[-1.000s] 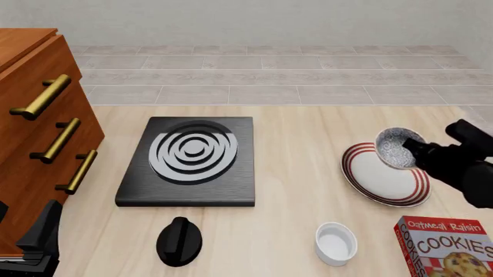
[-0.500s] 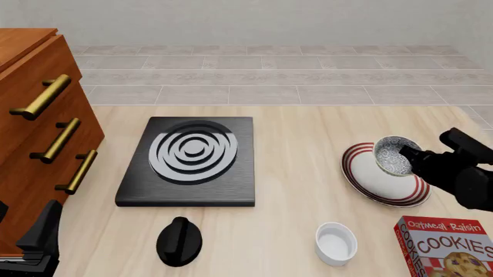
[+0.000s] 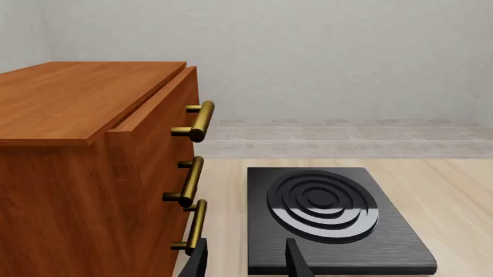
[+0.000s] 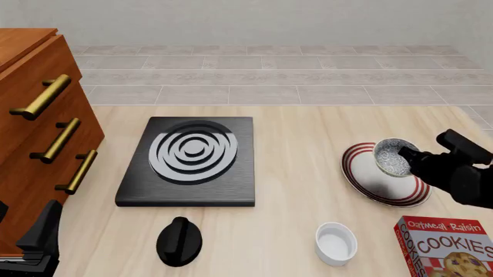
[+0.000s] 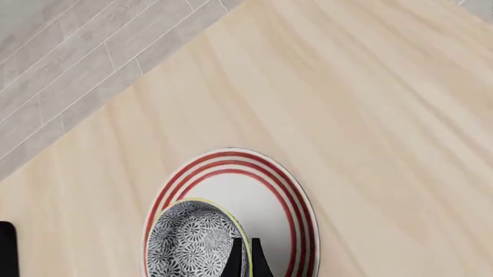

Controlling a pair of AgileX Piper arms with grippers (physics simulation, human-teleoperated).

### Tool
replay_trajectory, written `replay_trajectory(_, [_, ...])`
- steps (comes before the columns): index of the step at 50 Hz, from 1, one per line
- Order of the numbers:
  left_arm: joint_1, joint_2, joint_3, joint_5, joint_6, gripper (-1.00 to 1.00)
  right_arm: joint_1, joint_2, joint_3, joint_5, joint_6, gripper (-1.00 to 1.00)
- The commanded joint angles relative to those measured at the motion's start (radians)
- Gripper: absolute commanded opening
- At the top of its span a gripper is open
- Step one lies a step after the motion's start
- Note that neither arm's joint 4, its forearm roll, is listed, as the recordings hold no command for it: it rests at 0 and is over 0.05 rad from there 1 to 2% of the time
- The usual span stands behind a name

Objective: Pick the akita bowl on the cookies box and place it on the plate.

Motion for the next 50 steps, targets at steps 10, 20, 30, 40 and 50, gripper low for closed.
replay_trajectory(10, [0.0, 0.0, 0.0, 0.0, 0.0, 1.0, -0.005, 0.024, -0.021, 0.001, -0.01, -1.0])
replay_trajectory(20, [0.0, 0.0, 0.0, 0.0, 0.0, 1.0, -0.006, 0.039, -0.022, -0.007, -0.01, -1.0])
replay_trajectory(30, [0.0, 0.0, 0.0, 0.0, 0.0, 1.0, -0.006, 0.053, -0.018, -0.019, -0.01, -1.0])
replay_trajectory(40, [0.0, 0.0, 0.0, 0.0, 0.0, 1.0, -0.004, 0.079, -0.02, -0.034, -0.008, -1.0])
replay_trajectory(50, [0.0, 0.0, 0.0, 0.0, 0.0, 1.0, 0.0, 0.092, -0.024, -0.04, -0.011, -1.0])
